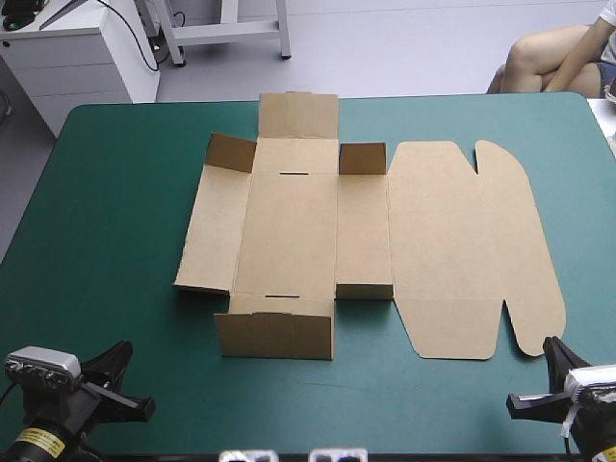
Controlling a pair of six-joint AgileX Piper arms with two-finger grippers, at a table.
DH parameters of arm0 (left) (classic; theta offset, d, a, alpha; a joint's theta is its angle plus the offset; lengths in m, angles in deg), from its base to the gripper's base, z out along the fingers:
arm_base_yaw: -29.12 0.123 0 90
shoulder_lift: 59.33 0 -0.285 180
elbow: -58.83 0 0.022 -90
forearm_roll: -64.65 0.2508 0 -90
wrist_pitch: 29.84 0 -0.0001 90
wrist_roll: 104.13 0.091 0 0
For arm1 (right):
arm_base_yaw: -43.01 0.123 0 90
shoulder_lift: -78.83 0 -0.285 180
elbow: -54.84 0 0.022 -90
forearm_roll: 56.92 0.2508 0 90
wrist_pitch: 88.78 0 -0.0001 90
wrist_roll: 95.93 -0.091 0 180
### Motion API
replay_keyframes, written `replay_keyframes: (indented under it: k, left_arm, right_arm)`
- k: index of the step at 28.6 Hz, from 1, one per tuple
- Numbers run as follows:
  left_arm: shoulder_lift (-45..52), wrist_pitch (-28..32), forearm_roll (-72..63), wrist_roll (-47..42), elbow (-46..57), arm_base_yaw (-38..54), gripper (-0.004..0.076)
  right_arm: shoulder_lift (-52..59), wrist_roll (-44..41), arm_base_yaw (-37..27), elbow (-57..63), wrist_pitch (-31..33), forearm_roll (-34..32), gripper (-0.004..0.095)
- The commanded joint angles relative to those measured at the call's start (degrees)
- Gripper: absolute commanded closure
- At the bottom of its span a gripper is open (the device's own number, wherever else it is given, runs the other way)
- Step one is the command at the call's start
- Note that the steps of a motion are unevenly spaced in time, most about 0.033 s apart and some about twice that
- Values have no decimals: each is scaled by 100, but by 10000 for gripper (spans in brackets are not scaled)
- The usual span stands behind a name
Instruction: Fold the box
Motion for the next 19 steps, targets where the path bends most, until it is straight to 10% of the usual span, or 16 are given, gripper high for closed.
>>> replay_keyframes:
  k: [1,19]
  left_arm:
    - [-79,401,11,-27,-148,-1,732]
    - [-407,1194,36,-52,-280,-1,732]
  right_arm:
    - [26,16,-41,-142,-391,-87,928]
    - [26,16,-41,-142,-391,-87,928]
